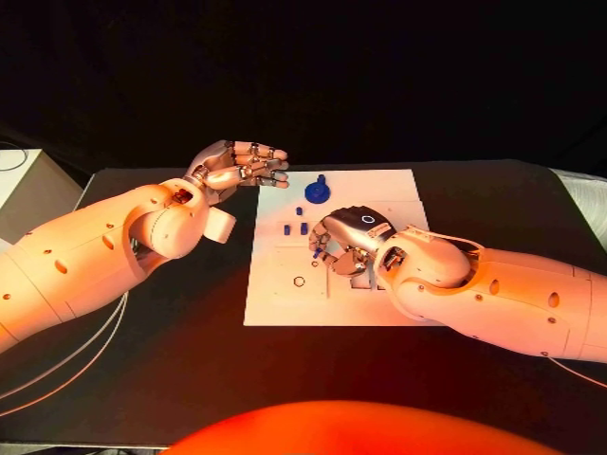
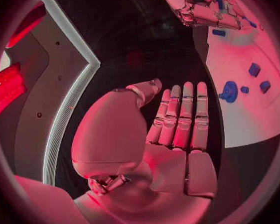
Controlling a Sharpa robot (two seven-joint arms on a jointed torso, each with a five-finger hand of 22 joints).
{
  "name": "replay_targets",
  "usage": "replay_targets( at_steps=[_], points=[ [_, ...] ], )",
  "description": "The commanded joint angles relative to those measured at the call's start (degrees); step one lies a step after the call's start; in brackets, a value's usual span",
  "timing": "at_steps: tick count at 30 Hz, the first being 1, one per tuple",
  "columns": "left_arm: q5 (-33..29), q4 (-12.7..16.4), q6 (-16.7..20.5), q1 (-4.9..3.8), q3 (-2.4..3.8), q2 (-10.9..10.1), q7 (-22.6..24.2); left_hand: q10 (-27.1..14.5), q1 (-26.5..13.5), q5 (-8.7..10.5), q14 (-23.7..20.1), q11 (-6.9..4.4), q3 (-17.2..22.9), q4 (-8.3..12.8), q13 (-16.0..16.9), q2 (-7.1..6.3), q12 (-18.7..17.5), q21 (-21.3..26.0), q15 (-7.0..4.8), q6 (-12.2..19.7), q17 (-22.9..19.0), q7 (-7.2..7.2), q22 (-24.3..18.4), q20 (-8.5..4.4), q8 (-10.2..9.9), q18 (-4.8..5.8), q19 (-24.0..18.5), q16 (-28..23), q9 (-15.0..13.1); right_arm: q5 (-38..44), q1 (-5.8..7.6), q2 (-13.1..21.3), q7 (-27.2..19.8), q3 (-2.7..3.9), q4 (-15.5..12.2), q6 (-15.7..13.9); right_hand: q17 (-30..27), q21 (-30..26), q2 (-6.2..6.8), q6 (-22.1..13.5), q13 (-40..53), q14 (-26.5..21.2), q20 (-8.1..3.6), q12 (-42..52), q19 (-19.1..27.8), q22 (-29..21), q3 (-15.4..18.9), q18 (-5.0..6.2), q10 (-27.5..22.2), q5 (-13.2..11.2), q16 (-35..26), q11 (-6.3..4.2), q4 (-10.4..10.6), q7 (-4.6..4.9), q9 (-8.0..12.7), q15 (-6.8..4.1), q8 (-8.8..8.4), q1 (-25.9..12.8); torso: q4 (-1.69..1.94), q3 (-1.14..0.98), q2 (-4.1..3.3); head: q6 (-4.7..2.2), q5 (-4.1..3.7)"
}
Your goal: Assemble the parts on the task board
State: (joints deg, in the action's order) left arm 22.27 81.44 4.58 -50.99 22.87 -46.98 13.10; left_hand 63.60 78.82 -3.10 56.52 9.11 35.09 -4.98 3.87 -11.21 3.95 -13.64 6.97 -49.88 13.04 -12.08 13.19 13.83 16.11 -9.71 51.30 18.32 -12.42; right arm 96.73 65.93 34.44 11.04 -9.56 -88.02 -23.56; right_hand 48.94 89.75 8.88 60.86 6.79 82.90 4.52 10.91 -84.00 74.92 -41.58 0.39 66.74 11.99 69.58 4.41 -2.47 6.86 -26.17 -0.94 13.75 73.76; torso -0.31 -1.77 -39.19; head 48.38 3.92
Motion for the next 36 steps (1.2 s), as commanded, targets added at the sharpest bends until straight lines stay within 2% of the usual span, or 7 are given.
replay_targets(
  at_steps=[1,17,36],
  points=[
    [-0.39,0.23,0.03,0.04,0.04,0.05,0.14,0.12,0.15,0.2,0.57,0.18,-0.35,-0.01,0.08,-0.24,0.07,0.42,0.03,0.03,0.14,-0.38,-0.17,-0.05,0.22,-0.8,0.45,-0.44,0.1,2.18,-0.23,-0.42,1.05,-0.07,0.35,1.95,-0.06,0.25,-0.7,0.51,0.07,-0.09,-0.32,0.38,-6.0,15.08,-0.27,-0.39,1.4,0.2,-0.24,-1.09,0.08,0.07,-0.08,-0.47,0.07,0.18,-0.03,-0.03,-0.03,0.46,0.45],
    [-0.39,0.32,-0.2,0.04,0.04,-0.11,-0.07,0.09,0.08,0.2,0.58,0.19,-0.41,-0.1,0.08,-0.23,0.08,0.51,0.04,0.04,0.19,-0.4,-0.25,-0.05,0.21,-0.79,0.51,-0.5,0.12,2.89,-0.61,-0.83,1.24,-0.17,0.43,3.28,-0.06,0.25,-0.68,0.49,0.05,-0.09,-0.33,0.32,-6.0,15.08,-0.32,-0.39,1.43,0.22,-0.24,-1.09,0.04,0.08,-0.11,-0.47,0.08,0.15,-0.07,0.0,0.1,1.37,1.08],
    [-0.39,0.41,-0.43,0.04,0.04,-0.25,-0.3,0.06,0.02,0.2,0.59,0.21,-0.47,-0.17,0.08,-0.22,0.08,0.61,0.05,0.05,0.24,-0.42,-0.33,-0.04,0.19,-0.78,0.57,-0.58,0.15,3.53,-0.85,-1.23,1.43,-0.25,0.8,3.99,-0.06,0.25,-0.68,0.49,0.05,-0.09,-0.33,0.32,-6.0,15.08,-0.32,-0.39,1.43,0.22,-0.24,-1.09,0.04,0.08,-0.11,-0.47,0.08,0.15,0.01,0.04,0.02,1.62,1.13]
  ],
)
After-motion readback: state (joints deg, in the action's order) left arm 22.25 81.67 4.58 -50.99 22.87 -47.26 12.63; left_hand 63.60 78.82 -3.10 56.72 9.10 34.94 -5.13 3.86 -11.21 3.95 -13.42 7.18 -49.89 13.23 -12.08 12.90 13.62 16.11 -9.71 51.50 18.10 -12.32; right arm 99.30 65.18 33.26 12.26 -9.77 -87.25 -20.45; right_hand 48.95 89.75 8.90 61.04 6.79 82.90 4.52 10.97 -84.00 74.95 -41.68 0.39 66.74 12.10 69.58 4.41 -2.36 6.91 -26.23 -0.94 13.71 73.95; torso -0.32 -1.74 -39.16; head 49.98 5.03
